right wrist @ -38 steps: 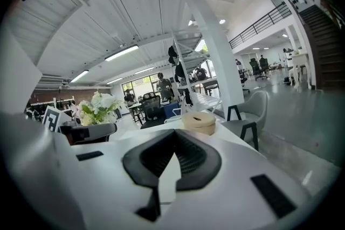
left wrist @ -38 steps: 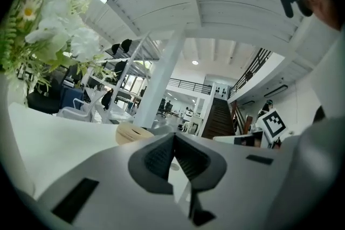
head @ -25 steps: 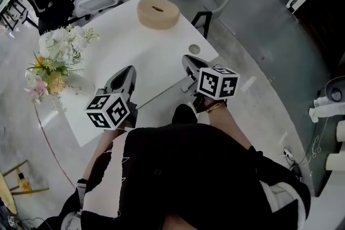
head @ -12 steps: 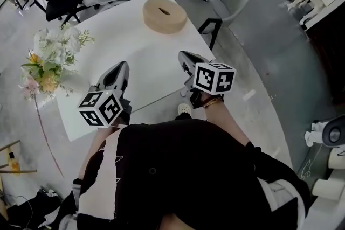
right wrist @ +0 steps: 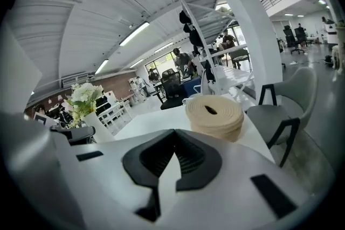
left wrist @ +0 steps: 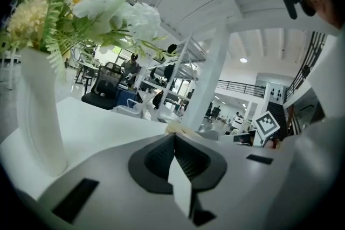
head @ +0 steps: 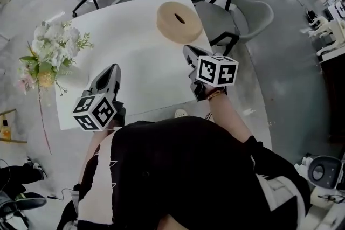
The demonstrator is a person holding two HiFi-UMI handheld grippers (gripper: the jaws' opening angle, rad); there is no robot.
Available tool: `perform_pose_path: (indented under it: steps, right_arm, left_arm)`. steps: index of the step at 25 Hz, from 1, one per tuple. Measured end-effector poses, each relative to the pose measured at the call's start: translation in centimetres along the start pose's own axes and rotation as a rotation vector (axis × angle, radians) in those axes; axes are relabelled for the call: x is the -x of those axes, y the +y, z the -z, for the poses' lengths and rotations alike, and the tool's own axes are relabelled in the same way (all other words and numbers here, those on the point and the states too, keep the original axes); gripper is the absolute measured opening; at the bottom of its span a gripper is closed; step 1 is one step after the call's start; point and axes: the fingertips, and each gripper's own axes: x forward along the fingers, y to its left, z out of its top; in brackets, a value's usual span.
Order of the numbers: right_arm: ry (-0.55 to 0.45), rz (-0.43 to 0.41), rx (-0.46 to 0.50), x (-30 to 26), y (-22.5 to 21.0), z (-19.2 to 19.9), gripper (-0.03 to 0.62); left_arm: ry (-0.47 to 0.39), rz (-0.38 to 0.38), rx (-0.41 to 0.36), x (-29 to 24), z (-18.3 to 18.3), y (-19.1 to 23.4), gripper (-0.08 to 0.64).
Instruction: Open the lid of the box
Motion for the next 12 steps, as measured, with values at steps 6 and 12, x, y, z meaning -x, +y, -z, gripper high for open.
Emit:
perform_pose_path:
  steps: [6, 12]
  right_arm:
    - [0.037, -0.022, 0.061, -3.2, -2.4, -2.0, 0.005]
    - [0.104, -0.033, 0.171, -6.2, -4.1, -2.5, 0.005]
  left_arm:
    - [-0.024, -0.119, 0.016, 0.3, -0.1, 2.1, 0.011]
    - [-0.047, -0.211, 0.034, 1.6, 0.1, 3.8, 0.011]
